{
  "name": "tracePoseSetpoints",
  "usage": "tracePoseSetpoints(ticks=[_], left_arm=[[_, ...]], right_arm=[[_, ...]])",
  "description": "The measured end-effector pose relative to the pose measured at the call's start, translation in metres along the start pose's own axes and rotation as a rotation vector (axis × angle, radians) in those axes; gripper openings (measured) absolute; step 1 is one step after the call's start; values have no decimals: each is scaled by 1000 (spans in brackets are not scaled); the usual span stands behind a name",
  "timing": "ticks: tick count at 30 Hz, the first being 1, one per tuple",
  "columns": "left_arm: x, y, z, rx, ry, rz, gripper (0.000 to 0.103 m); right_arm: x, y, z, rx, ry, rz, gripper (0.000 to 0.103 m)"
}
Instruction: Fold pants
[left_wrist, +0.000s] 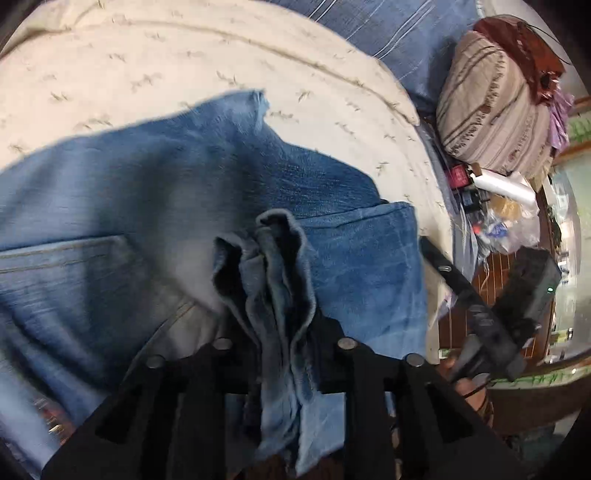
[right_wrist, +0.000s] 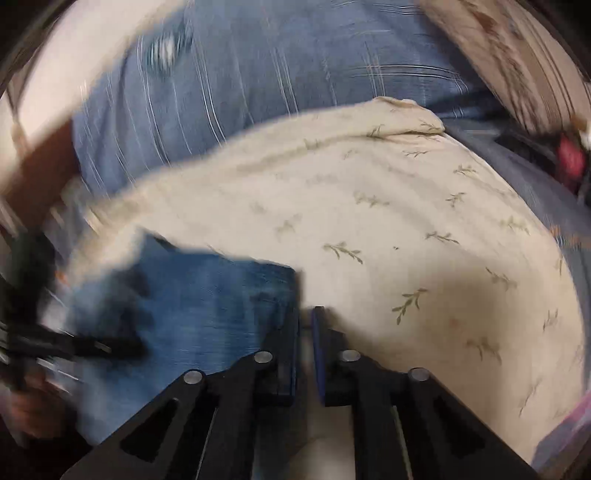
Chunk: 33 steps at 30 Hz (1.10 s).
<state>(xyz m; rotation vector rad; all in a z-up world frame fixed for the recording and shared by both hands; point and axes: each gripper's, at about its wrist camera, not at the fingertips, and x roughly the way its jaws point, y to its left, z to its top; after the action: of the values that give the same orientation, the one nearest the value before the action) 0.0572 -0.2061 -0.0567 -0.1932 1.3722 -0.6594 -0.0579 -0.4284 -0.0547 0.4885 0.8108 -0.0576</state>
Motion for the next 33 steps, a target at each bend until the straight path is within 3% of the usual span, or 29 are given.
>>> tracePoseSetpoints(ticks=[3,4,6,7,8,9,10,11,13,15,16,19,21,23,25,26,28,31,33], left_arm=[[-25,3,-14,4,-49,-42,54],[-28,5,-20,5,-53,-55,67],[-26,4,-33,15,-46,-71,72],[-17,2,-39,35,-26,-57,72],[-8,1,-41,56,-6,-23,61],[4,-4,-41,77,19,10,47],[8,-7,-41,84,39,-2,27],[7,-11,-41,90,39,-9,27],[4,-18,-40,130,-18,17,32],[15,-17,-40,163,-42,76,39],[22,-14,-40,163,-26,71,40],[14,-12,-42,169,-33,58,40],[1,-8,-45,170,-19,13,39],[-16,-7,-43,164,-54,-31,41],[-29,-9,-31,155,-114,-20,51],[-31,-10,-22,148,-144,-12,57],[-26,-15,-10,136,-153,5,58],[-3,-19,12,115,-91,23,58],[13,-20,16,105,-56,24,56]], right_arm=[[-29,-3,-22,57,-7,88,71],[-32,-4,-31,64,2,79,73],[-21,-5,-49,81,62,59,73],[-16,-5,-55,90,86,46,64],[-5,-6,-64,101,126,52,46],[-1,-2,-67,92,142,53,14],[-10,5,-69,59,114,25,13],[-21,17,-67,0,69,-4,11],[-37,41,-69,-132,-11,-101,11],[-15,43,-80,-216,64,-219,14],[-4,38,-89,-228,108,-258,19],[-13,30,-84,-136,98,-199,27],[-33,21,-72,-57,57,-100,28],[-46,13,-59,-8,12,-44,38],[-47,8,-40,38,-28,-4,41],[-43,7,-33,50,-27,20,41],[-21,8,-17,66,-6,36,41],[13,4,-2,95,35,51,42],[30,1,4,99,52,49,49]])
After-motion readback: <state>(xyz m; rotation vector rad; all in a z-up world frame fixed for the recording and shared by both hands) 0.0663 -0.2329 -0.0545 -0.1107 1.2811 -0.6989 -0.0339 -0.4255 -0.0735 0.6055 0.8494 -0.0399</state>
